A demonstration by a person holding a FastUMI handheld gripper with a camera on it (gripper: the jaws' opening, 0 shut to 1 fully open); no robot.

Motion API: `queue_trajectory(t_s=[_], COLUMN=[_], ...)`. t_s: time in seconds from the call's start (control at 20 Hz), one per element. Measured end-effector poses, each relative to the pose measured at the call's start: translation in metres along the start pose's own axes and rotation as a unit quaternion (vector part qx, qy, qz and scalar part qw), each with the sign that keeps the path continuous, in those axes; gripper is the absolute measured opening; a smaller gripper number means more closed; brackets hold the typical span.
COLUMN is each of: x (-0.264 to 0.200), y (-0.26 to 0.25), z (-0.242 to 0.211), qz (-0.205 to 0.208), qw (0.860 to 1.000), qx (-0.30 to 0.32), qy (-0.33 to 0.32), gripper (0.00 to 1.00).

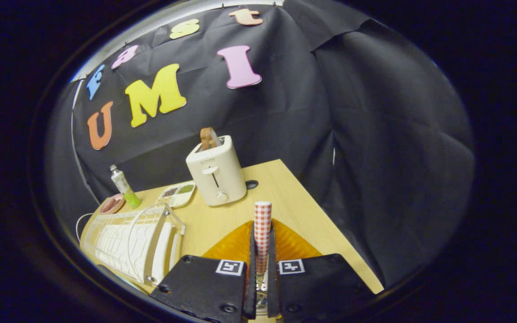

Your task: Take the plate from the dish rack, then take the spoon from the basket and place it into the plate.

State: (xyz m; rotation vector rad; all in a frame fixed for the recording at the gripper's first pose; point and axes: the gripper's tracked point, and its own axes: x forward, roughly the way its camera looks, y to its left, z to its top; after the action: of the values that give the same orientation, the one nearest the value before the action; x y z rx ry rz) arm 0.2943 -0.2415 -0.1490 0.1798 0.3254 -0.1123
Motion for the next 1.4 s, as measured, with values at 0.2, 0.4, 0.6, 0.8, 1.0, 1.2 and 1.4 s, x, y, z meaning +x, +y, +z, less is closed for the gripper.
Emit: queue_trajectory(t_s=[0.2,0.4,0.6,0.8,1.0,1.2,1.4], x=[-0.031,-0.103,-0.169,-0.223,-0.266,-0.28,-0.285], y=[0.007,0.035,0.083,0.13,0.185,0.248,0.303], z=[0.038,0.101,0.125,0.133,0.112,0.062,-0.012], qz=[-0.025,-0.039,0.002,0.031,0.053,0.088,0.121], qw=[0.997,0.981,0.975,0.966,0.958,0.951,0.946], qx=[-0.047,-0.073,-0.054,-0.069,-0.096,-0.126,-0.135], qy=[-0.062,-0.177,-0.215,-0.249,-0.264,-0.269,-0.267], gripper=[0.15,0.15,0.15,0.15,0.16,0.18,0.18])
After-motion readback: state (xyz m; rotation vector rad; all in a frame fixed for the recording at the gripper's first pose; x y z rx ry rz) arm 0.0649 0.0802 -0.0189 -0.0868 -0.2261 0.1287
